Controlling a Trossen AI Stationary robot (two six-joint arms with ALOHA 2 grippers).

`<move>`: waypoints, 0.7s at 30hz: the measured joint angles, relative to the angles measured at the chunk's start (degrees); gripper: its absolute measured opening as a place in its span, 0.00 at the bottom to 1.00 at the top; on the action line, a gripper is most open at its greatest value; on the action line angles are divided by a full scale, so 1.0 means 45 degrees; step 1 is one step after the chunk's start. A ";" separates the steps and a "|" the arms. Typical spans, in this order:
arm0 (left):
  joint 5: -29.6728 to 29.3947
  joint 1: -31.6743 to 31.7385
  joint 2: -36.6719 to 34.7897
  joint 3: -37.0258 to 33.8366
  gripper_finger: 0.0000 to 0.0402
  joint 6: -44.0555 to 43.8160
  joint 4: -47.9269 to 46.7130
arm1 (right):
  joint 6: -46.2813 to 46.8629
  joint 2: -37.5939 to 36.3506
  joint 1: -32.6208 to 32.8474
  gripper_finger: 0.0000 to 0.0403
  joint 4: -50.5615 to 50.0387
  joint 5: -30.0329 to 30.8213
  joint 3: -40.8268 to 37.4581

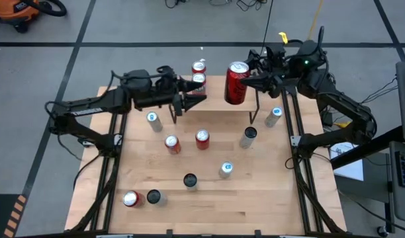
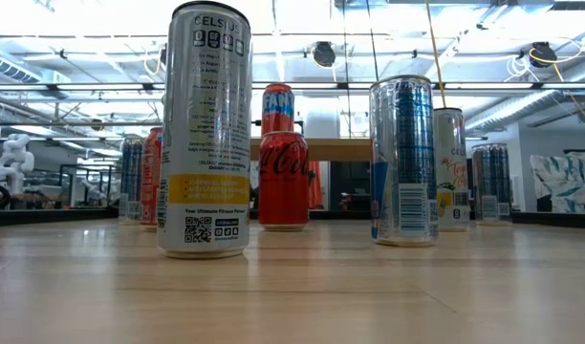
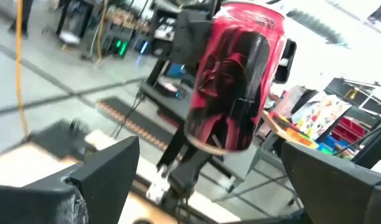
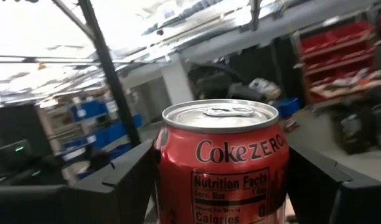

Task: Place canned beverage on shelf
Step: Put the bottom right red-black soda can on the shelf

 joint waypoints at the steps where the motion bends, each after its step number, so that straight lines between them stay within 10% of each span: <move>1: -0.0020 0.0002 -0.0137 0.0000 0.99 -0.0212 -0.0348 | 0.0098 0.0003 -0.0079 0.66 0.0001 -0.0291 -0.0015; 21: -0.0759 -0.0788 -0.1035 -0.0005 0.99 -0.1621 -0.4262 | -0.2614 0.0408 -0.1274 0.68 0.0875 0.0436 -0.3823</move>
